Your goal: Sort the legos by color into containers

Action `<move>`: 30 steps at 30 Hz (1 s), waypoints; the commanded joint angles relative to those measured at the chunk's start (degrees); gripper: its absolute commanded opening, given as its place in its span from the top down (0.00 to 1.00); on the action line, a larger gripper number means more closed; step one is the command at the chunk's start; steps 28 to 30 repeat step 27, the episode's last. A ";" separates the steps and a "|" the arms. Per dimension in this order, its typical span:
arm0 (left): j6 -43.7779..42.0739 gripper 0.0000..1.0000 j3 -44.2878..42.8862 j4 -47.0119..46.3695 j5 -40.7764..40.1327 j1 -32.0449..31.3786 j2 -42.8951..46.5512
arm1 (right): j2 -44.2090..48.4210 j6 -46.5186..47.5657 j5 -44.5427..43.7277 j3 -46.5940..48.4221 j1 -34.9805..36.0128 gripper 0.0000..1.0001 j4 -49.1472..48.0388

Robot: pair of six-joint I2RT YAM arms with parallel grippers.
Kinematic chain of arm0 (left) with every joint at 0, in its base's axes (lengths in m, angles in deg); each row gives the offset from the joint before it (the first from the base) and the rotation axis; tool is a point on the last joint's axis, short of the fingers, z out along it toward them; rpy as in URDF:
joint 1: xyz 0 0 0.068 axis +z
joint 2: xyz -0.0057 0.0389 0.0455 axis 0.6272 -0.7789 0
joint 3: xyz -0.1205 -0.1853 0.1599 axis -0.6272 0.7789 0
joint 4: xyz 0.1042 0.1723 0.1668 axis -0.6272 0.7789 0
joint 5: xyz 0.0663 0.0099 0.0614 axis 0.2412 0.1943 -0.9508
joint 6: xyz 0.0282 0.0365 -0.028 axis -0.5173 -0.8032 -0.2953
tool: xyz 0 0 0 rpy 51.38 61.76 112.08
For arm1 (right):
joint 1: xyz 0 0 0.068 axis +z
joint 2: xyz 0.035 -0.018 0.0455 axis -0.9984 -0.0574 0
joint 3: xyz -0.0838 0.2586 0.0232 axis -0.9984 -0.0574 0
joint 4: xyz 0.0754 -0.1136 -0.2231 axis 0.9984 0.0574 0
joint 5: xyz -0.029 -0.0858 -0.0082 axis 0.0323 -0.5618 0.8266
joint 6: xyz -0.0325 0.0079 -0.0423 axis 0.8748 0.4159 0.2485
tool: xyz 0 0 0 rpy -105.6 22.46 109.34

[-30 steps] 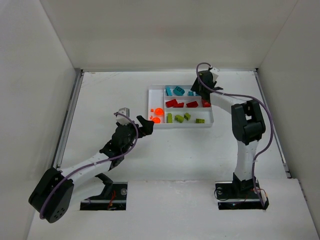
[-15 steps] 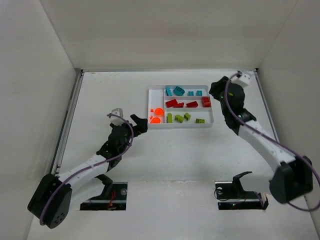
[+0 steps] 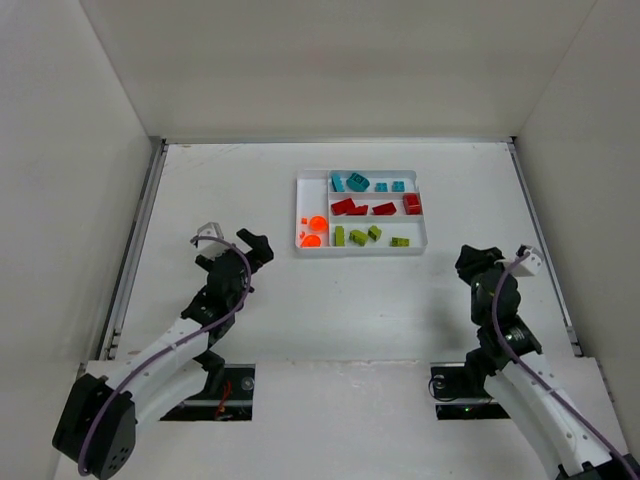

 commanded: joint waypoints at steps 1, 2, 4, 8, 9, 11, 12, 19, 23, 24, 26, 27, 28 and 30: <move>0.67 0.00 -1.30 2.67 -5.67 0.15 -0.85 | 1.25 -3.25 -1.81 0.63 -1.56 0.67 1.88; 0.76 0.00 -1.82 3.55 -6.20 0.23 -1.46 | 0.81 -3.52 -1.37 0.81 -1.74 0.64 2.49; 1.11 0.00 -2.53 4.87 -6.38 0.23 -1.91 | -1.11 -3.78 -1.10 0.72 -1.83 0.58 2.50; 1.37 0.00 -2.79 5.67 -6.99 0.41 -1.73 | -4.37 -4.05 -1.54 1.25 -1.56 0.50 2.59; 1.37 0.00 -2.71 5.75 -7.08 0.50 -1.64 | -4.46 -4.05 -1.72 1.25 -1.56 0.48 2.59; 1.46 0.00 -2.71 5.75 -7.08 0.50 -1.82 | -4.20 -4.31 -2.33 1.25 -1.56 0.44 2.50; 1.46 0.00 -2.71 5.75 -7.08 0.58 -2.17 | -3.85 -4.66 -2.68 1.16 -1.56 0.42 2.76; 1.55 0.00 -4.55 5.75 -6.55 0.23 -6.82 | -5.24 -7.20 -3.39 -1.30 -2.00 0.34 1.01; 1.29 0.00 -5.43 5.40 -6.46 0.76 -9.98 | -9.55 -9.49 -5.58 -1.48 -0.60 0.29 -0.40; 1.29 0.00 -5.87 5.58 -6.81 0.67 -11.04 | -10.69 -9.23 -6.02 -1.21 -0.16 0.28 -0.75; 0.94 0.00 -6.48 5.75 -6.90 0.76 -12.97 | -12.37 -7.05 -6.38 -0.08 0.46 0.16 -0.58; 0.93 0.00 -6.49 5.75 -6.99 0.59 -13.68 | -12.81 -6.69 -5.86 0.37 0.55 0.00 -0.40; 0.93 0.00 -6.49 5.75 -6.99 0.59 -13.68 | -12.81 -6.69 -5.86 0.37 0.55 0.00 -0.40; 0.93 0.00 -6.49 5.75 -6.99 0.59 -13.68 | -12.81 -6.69 -5.86 0.37 0.55 0.00 -0.40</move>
